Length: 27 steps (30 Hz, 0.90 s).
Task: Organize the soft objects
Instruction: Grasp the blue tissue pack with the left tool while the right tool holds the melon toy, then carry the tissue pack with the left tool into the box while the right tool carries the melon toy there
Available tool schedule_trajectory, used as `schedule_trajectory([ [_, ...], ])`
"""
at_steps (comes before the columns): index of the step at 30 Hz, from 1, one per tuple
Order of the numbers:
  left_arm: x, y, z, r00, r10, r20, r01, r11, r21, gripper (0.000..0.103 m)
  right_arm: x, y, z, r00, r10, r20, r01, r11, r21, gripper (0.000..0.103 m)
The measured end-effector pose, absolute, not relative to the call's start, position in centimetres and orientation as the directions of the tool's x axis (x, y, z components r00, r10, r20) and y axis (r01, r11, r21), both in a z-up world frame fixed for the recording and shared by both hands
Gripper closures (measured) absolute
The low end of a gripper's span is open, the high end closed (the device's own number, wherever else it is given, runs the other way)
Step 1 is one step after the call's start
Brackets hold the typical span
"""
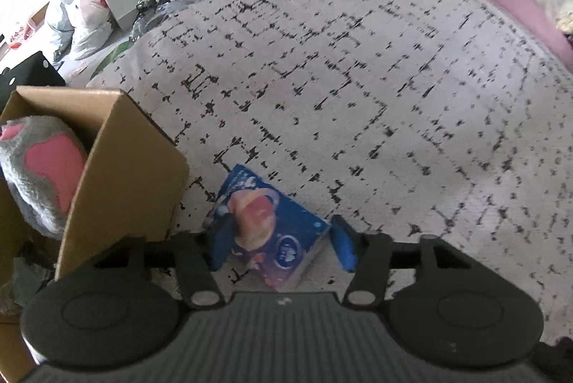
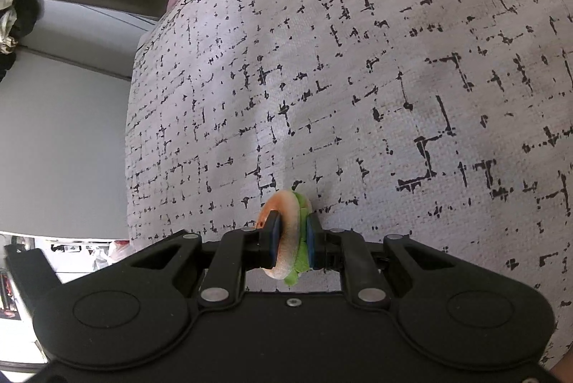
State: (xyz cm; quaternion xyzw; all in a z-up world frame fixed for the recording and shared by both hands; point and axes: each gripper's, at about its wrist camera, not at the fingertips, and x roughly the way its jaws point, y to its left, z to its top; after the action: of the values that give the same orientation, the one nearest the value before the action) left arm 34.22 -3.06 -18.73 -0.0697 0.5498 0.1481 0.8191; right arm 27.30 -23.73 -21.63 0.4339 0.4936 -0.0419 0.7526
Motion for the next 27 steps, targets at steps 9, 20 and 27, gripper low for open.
schedule_trajectory([
  [9, 32.9, -2.3, -16.0, 0.407, 0.072, -0.911, -0.307, 0.95, -0.062, 0.071, 26.9, -23.9, -20.8, 0.522, 0.378, -0.765, 0.472, 0.618, 0.628, 0.088],
  [20, 29.8, -1.0, -12.3, 0.488, 0.01, -0.873, -0.299, 0.941, -0.156, 0.072, 26.5, -23.4, -19.4, 0.542, 0.392, -0.743, 0.421, 0.639, 0.644, 0.088],
  [27, 28.2, -0.4, -9.5, 0.537, -0.004, -0.844, -0.283, 0.941, -0.185, 0.072, 26.1, -22.7, -18.1, 0.562, 0.399, -0.724, 0.374, 0.659, 0.653, 0.088],
])
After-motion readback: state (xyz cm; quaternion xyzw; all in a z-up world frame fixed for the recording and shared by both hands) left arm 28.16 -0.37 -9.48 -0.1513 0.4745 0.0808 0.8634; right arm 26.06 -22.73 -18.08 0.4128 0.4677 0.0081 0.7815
